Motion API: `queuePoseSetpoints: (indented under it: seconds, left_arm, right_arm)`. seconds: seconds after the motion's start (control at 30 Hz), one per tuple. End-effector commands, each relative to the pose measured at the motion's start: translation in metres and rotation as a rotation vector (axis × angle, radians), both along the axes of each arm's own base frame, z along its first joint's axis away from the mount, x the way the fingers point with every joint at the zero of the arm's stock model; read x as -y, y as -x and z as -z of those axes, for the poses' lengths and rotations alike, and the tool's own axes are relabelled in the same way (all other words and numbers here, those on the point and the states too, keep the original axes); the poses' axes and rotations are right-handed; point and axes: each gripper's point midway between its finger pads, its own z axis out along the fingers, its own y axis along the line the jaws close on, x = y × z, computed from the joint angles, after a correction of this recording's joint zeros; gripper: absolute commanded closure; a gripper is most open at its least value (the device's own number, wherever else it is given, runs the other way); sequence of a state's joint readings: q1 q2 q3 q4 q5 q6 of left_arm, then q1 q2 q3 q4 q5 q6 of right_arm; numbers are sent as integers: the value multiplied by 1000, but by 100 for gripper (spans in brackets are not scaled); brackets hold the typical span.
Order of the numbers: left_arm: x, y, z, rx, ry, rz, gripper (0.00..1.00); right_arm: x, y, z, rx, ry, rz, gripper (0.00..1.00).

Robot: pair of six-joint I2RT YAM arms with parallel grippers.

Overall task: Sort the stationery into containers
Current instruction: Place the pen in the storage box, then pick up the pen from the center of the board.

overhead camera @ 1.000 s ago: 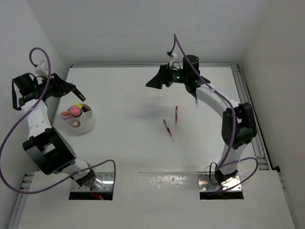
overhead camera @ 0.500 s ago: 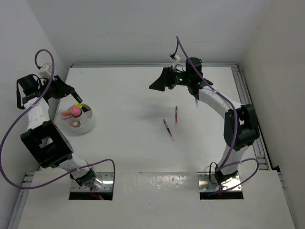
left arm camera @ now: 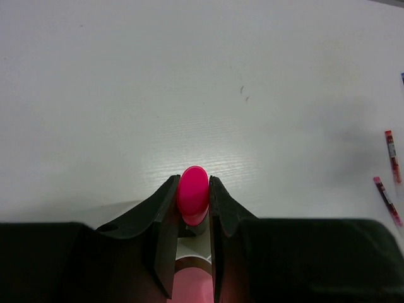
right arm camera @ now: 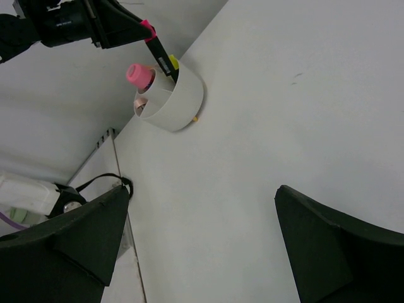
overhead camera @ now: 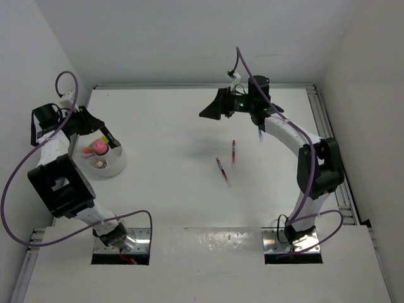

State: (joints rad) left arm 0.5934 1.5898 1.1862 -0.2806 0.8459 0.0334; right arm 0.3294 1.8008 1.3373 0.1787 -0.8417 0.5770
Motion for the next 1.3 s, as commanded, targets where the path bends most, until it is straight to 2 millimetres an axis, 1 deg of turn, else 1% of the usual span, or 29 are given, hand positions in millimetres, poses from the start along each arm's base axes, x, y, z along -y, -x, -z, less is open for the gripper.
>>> queuePoseSetpoints:
  seconds: [0.0, 0.27, 0.33, 0.37, 0.4, 0.43, 0.47, 0.53, 0.57, 0.6, 0.63, 0.67, 0.7, 0.77, 0.8, 0.83, 0.87, 0.9, 0.93, 0.97, 1.0, 1.03, 1.1, 1.13, 1.17, 1.2, 1.27]
  left_arm:
    - [6, -5, 1, 33, 0, 42, 96]
    - [10, 1, 13, -6, 3, 71, 95]
    - [11, 3, 14, -6, -6, 80, 91]
    - [12, 4, 15, -7, -3, 86, 87]
    - [14, 5, 14, -4, -2, 90, 79]
    - [15, 6, 13, -1, 3, 96, 74]
    - [15, 6, 13, 0, 5, 102, 65]
    - [16, 6, 10, 5, 7, 109, 57]
    - [15, 6, 8, 7, 4, 105, 44]
    - [13, 4, 2, 25, -7, 101, 42]
    - [11, 3, -3, 38, -11, 101, 40]
    - [10, 2, -12, 61, -29, 98, 39]
    - [6, -2, -24, 90, -55, 89, 38]
    - [1, -5, -42, 133, -110, 77, 37]
    - [-3, -9, -59, 173, -157, 71, 36]
    - [-7, -9, -74, 202, -202, 46, 36]
    - [-10, -12, -89, 243, -238, 35, 36]
    - [-18, -14, -103, 266, -279, -4, 36]
    - [-19, -12, -119, 299, -314, -27, 36]
    - [-22, -12, -129, 317, -340, -47, 36]
    - [-28, -12, -136, 315, -371, -94, 36]
    - [-30, -10, -152, 340, -401, -119, 37]
    - [-31, -5, -164, 341, -428, -161, 38]
    - [-31, -2, -168, 334, -430, -169, 38]
    - [-31, 1, -169, 330, -433, -173, 38]
    - [-29, 7, -175, 333, -444, -180, 38]
    - [-22, 13, -169, 313, -453, -157, 38]
  right_arm:
    - [2, 0, -26, 75, -29, -10, 5]
    - [3, -3, -22, 69, -17, -8, 5]
    - [3, -4, -21, 69, -15, -8, 4]
    - [3, -4, -21, 69, -14, -9, 4]
    - [3, -4, -20, 68, -12, -9, 4]
    - [3, -5, -20, 66, -10, -9, 4]
    - [3, -4, -20, 66, -8, -12, 4]
    - [3, -4, -18, 74, 7, -17, 5]
    - [4, -6, -15, 77, 21, -7, 6]
    - [7, -5, -8, 86, 58, -8, 8]
    - [7, -7, -7, 96, 81, -1, 10]
    - [10, -10, 0, 103, 122, 24, 12]
    - [14, -6, 13, 101, 181, 15, 13]
    - [17, -5, 27, 110, 265, 29, 21]
    - [22, 3, 40, 110, 333, 6, 24]
    - [20, 10, 50, 112, 374, -16, 30]
    - [24, 13, 61, 136, 442, -25, 33]
    - [28, 25, 76, 98, 491, -48, 36]
    - [26, 35, 85, 92, 523, -66, 39]
    - [29, 42, 93, 105, 567, -85, 43]
    - [34, 49, 107, 87, 619, -80, 45]
    - [31, 57, 113, 93, 648, -95, 51]
    - [35, 69, 135, 86, 750, -97, 57]
    - [36, 72, 141, 85, 776, -98, 63]
    - [38, 74, 147, 73, 798, -87, 65]
    - [43, 79, 157, 57, 838, -76, 67]
    - [46, 83, 167, 31, 867, -60, 70]
